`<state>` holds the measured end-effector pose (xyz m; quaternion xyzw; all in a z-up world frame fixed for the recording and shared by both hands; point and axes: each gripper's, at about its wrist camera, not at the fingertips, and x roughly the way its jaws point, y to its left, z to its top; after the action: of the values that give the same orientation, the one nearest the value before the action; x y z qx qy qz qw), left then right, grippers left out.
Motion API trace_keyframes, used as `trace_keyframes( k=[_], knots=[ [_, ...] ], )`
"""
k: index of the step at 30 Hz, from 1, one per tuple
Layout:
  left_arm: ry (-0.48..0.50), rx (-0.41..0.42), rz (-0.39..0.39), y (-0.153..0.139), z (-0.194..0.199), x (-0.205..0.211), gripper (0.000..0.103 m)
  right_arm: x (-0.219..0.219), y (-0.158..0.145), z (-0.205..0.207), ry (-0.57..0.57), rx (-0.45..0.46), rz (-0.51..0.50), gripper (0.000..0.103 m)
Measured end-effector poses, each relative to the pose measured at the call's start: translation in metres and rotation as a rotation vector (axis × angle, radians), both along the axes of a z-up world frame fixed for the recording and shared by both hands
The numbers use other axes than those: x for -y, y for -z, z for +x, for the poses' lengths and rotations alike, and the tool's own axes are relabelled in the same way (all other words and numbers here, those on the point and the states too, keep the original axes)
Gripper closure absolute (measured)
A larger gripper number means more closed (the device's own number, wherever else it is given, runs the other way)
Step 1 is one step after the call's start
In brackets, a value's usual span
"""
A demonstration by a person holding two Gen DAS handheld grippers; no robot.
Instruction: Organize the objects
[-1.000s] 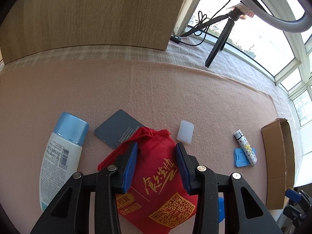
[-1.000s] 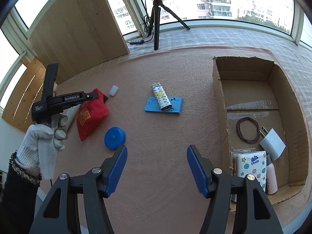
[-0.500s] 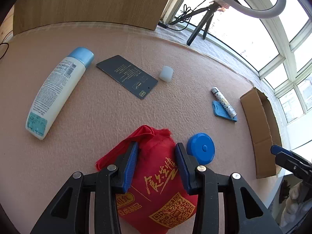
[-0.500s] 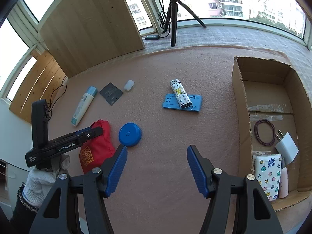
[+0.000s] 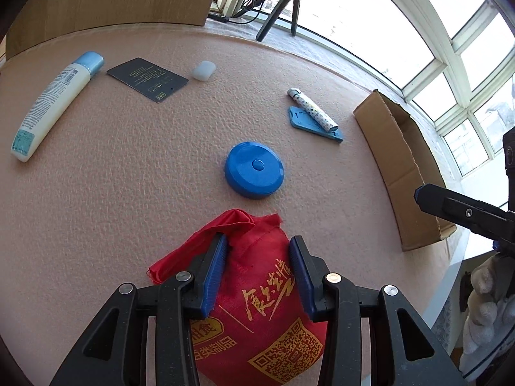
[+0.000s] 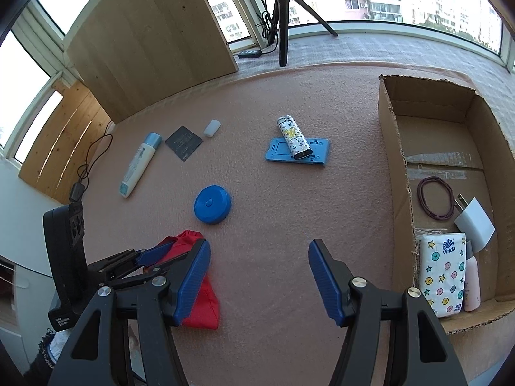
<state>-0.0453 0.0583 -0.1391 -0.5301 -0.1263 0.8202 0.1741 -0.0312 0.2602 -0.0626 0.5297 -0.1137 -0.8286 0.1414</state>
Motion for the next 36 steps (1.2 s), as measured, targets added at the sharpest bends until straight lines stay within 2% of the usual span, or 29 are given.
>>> trace_keyframes(
  k=[4,8,10,12,13,19,26,32,36],
  knots=[
    [0.052,-0.002,-0.004,-0.004,0.006,-0.016,0.059,0.000,0.003,0.003,-0.005,0.012,0.001,0.043],
    [0.015,-0.026,-0.001,-0.018,0.015,-0.007,0.057,0.005,0.007,0.005,-0.028,0.028,-0.011,0.043],
    [0.001,-0.048,-0.009,-0.029,0.023,0.001,0.048,0.010,0.010,0.005,-0.051,0.037,-0.019,0.041],
    [-0.020,-0.058,-0.024,-0.036,0.033,0.010,0.030,0.016,0.013,0.007,-0.081,0.045,-0.029,0.038],
    [-0.029,-0.054,-0.021,-0.038,0.038,0.014,0.028,0.020,0.014,0.007,-0.097,0.048,-0.036,0.037],
    [-0.078,0.034,0.035,-0.028,0.070,0.035,0.028,0.045,0.024,0.008,-0.210,0.076,-0.050,0.027],
    [-0.085,0.079,0.069,-0.010,0.082,0.027,0.027,0.068,0.040,0.005,-0.322,0.139,-0.072,0.023],
    [-0.101,0.094,0.134,-0.003,0.080,0.026,0.017,0.082,0.052,0.001,-0.370,0.178,-0.060,0.021],
    [-0.100,0.113,0.139,0.001,0.076,0.022,0.012,0.085,0.057,-0.003,-0.377,0.198,-0.054,0.021]
  ],
)
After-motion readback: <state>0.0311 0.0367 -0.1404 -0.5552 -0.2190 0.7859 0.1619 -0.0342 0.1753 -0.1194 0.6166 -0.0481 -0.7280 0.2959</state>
